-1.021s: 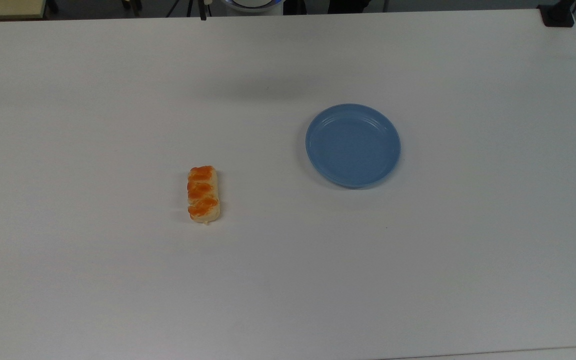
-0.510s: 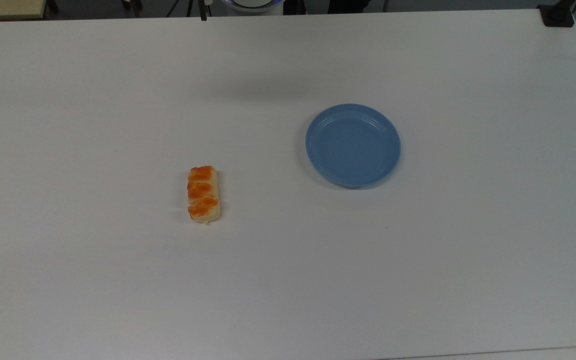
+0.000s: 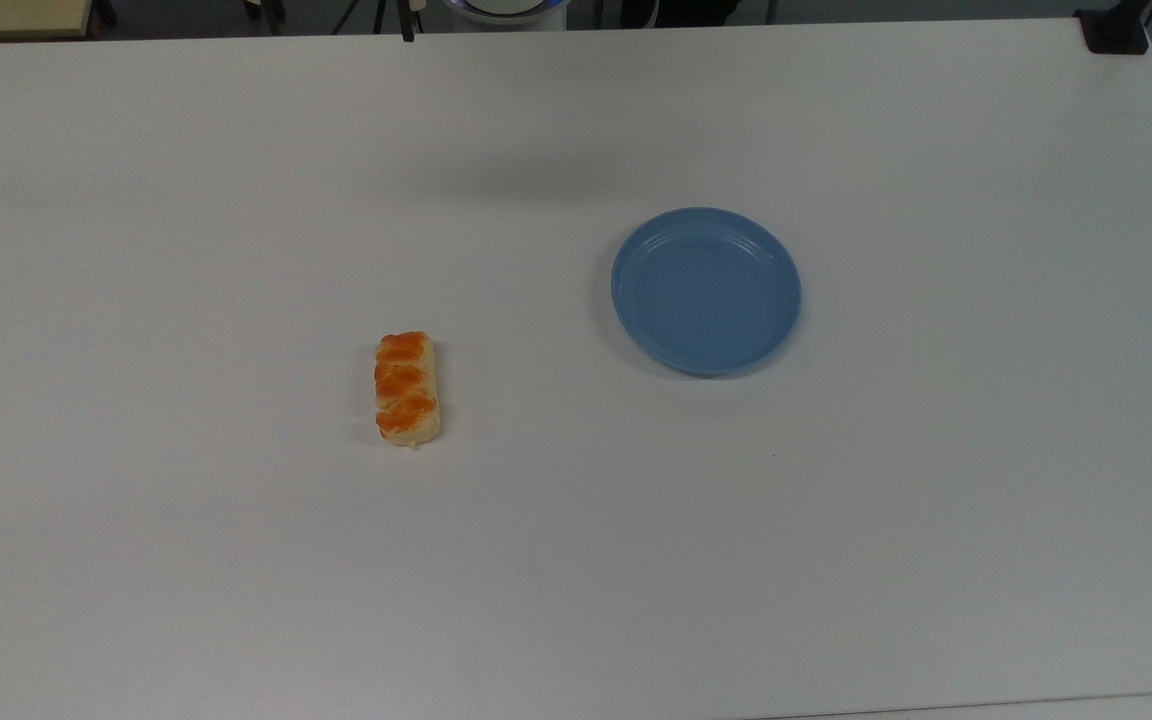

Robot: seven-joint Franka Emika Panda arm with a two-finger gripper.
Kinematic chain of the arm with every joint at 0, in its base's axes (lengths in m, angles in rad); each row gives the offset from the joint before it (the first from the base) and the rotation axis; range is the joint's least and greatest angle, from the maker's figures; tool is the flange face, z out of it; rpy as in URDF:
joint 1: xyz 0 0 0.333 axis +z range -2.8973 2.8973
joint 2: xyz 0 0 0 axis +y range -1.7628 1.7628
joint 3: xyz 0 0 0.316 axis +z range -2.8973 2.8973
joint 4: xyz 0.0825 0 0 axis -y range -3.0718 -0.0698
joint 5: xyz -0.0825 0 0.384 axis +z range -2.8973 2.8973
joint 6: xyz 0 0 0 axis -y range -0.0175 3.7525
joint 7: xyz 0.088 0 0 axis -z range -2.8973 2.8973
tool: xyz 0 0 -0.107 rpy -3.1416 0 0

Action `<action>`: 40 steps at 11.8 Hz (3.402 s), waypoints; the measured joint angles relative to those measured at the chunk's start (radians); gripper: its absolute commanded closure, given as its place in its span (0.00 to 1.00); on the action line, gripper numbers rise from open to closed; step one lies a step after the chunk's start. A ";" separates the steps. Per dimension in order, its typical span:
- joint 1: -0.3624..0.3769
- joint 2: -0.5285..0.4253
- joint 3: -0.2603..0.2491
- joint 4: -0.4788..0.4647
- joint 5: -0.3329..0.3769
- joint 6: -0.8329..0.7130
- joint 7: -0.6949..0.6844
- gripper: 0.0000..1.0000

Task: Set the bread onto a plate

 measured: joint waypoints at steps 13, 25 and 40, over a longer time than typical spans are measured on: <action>0.000 0.079 0.012 0.001 0.000 0.042 -0.003 0.00; 0.001 0.487 0.017 0.128 0.044 0.282 -0.006 0.00; -0.010 0.639 0.038 0.123 -0.030 0.392 -0.003 0.41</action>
